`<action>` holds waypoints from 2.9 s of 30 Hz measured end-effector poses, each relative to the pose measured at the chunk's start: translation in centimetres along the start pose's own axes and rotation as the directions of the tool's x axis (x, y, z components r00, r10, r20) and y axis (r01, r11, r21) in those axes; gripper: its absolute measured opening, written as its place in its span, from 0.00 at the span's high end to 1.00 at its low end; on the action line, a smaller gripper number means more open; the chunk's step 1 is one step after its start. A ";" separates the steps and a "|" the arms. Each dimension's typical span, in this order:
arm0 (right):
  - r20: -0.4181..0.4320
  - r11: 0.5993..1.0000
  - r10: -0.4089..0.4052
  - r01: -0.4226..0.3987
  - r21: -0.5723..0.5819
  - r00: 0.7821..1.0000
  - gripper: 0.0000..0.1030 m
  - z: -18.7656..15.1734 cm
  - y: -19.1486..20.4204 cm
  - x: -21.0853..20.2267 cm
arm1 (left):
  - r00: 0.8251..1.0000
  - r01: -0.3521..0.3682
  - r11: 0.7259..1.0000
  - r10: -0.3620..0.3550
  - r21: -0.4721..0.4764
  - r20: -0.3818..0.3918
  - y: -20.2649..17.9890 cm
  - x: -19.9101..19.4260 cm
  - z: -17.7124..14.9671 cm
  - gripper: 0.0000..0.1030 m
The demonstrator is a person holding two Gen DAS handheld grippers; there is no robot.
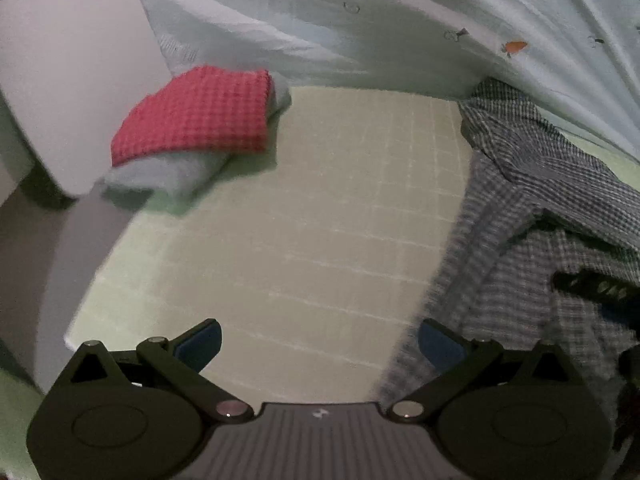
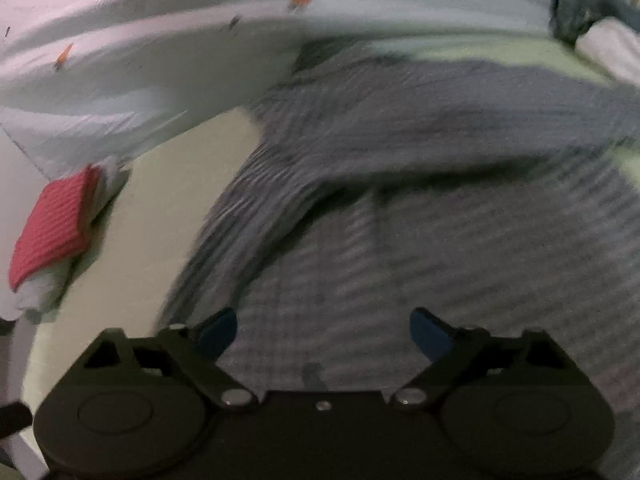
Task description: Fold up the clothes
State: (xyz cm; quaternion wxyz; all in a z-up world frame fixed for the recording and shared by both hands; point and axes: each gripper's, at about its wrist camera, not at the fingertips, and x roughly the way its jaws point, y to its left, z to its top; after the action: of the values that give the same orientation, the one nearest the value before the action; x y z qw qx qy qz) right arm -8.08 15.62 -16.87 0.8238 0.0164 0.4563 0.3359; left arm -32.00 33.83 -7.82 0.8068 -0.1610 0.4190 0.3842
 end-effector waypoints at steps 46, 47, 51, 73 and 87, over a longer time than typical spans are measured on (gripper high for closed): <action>0.085 0.998 -0.035 0.039 -0.044 0.996 0.99 -2.6 -1.9 -7.3 | 0.977 0.211 0.957 -0.206 0.197 -0.047 -5.8 0.4 -2.7 0.00; 0.088 0.998 -0.036 0.041 -0.047 0.995 0.99 -2.4 -2.3 -7.4 | 0.978 0.211 0.957 -0.205 0.201 -0.049 -6.5 0.4 -2.8 0.00; 0.119 0.998 -0.031 0.037 -0.047 0.992 0.99 -1.4 -3.4 -8.1 | 0.978 0.207 0.956 -0.198 0.209 -0.066 -8.1 0.4 -3.1 0.00; -0.044 1.000 0.022 -0.022 0.023 0.999 0.98 -6.1 -4.8 -7.7 | 0.961 0.258 0.927 -0.217 0.271 -0.172 -10.0 1.5 -4.9 0.00; -0.055 0.991 -0.127 0.129 0.031 0.990 0.46 -3.8 -7.9 -7.9 | 0.970 0.223 0.946 -0.191 0.235 -0.152 -10.7 2.1 -2.8 0.00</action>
State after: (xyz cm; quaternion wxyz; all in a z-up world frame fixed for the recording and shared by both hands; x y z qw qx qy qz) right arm -9.58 3.97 -15.88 0.8308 -0.0074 0.4841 0.2747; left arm -24.69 26.22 -11.87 0.8282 -0.1255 0.4953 0.2303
